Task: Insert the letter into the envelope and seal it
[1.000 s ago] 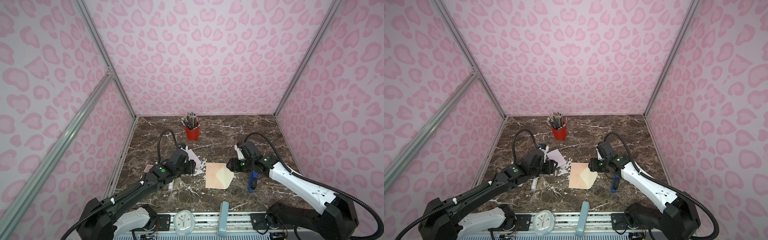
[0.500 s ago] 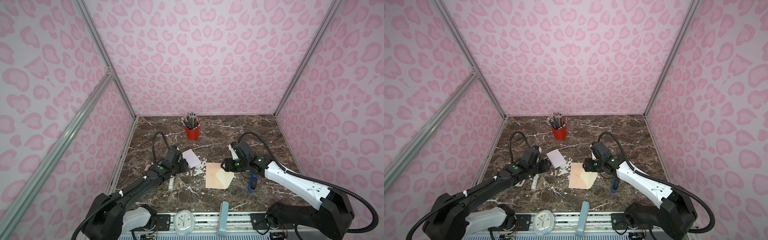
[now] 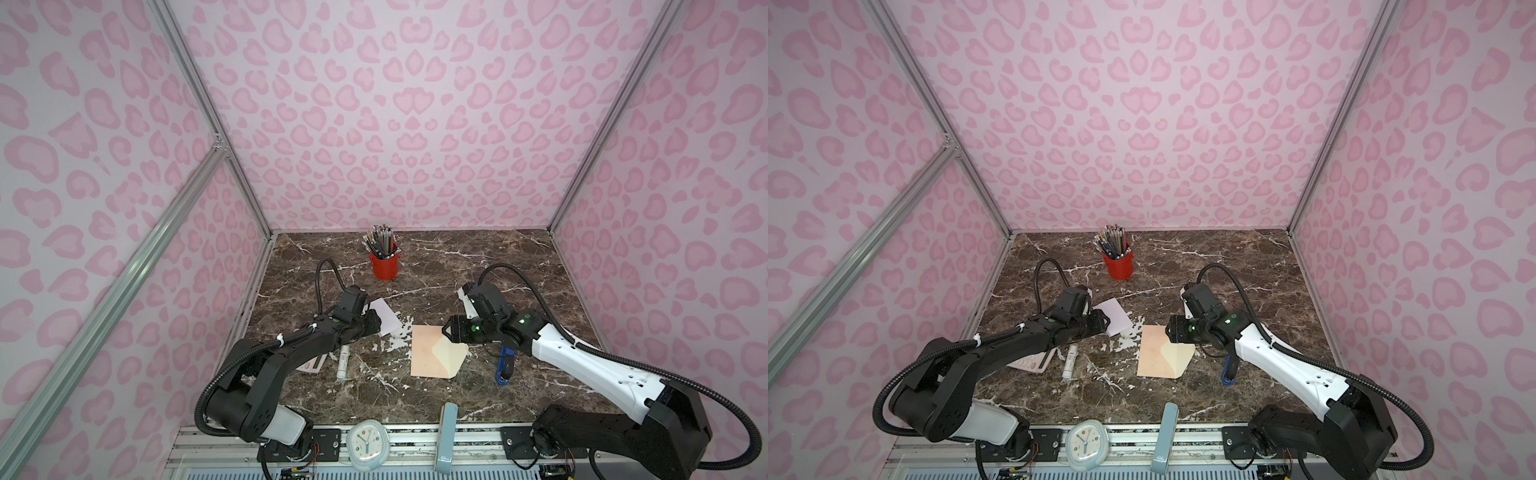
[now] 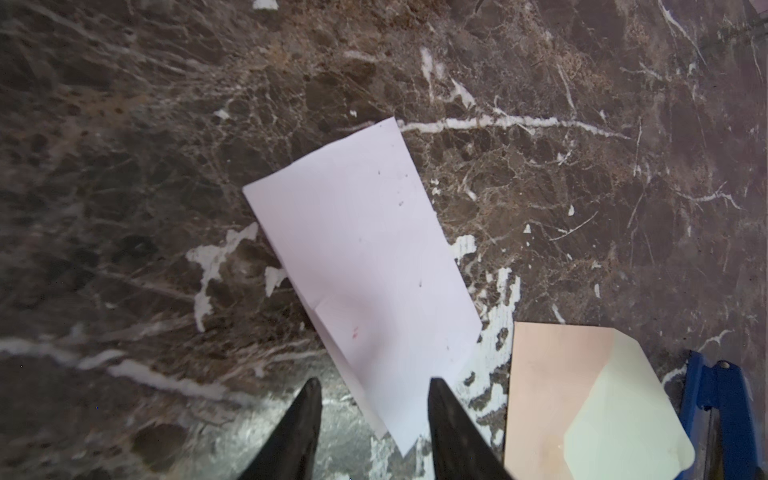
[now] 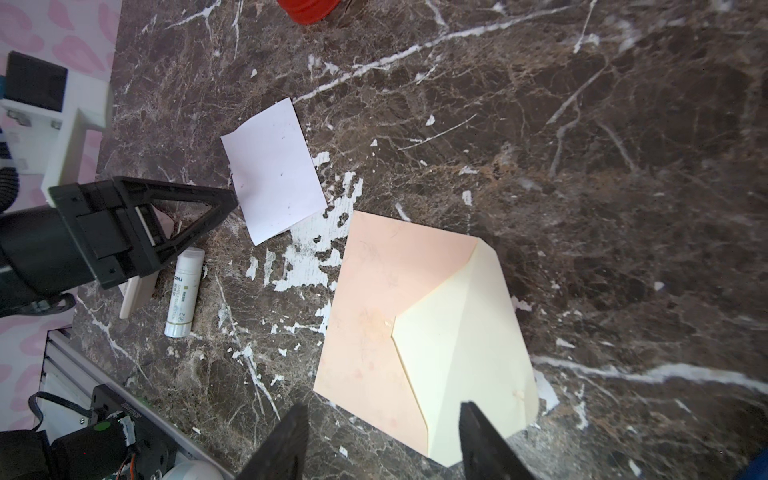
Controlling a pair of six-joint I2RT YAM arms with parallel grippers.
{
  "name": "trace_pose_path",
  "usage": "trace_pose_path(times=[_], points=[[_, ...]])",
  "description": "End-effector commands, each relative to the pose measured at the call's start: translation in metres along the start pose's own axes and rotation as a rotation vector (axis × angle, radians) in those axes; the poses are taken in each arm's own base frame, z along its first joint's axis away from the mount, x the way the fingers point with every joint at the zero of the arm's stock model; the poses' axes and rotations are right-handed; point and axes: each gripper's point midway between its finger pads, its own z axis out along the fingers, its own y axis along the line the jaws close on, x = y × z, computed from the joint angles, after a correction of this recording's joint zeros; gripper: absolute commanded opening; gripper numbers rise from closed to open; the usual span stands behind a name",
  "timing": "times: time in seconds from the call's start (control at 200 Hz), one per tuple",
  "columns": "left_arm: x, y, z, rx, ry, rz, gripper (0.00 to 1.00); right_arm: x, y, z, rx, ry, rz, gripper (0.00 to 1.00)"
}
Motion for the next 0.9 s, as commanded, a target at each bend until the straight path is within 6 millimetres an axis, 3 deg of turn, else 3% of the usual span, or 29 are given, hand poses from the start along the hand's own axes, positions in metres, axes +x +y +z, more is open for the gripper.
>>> trace_pose_path(times=[0.0, 0.205, 0.23, 0.505, 0.7, 0.895], points=[[-0.008, -0.008, 0.006, 0.037, -0.015, 0.006, 0.42, -0.001, -0.002, 0.0, 0.01, -0.009, -0.015, 0.61], [-0.005, -0.005, 0.017, 0.036, 0.004, 0.0, 0.38, -0.001, -0.006, 0.0, 0.02, -0.007, -0.016, 0.61], [-0.005, -0.005, 0.017, 0.035, 0.005, 0.001, 0.33, -0.001, -0.007, 0.0, 0.021, -0.008, -0.014, 0.61], [-0.006, -0.004, 0.015, 0.034, 0.001, 0.01, 0.18, -0.003, -0.008, 0.0, 0.02, -0.012, -0.012, 0.61], [-0.011, -0.012, 0.001, 0.064, -0.021, 0.046, 0.07, -0.008, 0.0, -0.006, -0.015, -0.034, -0.019, 0.61], [-0.016, -0.03, -0.029, 0.147, -0.061, 0.128, 0.07, -0.016, 0.025, -0.017, -0.162, -0.102, -0.046, 0.61]])
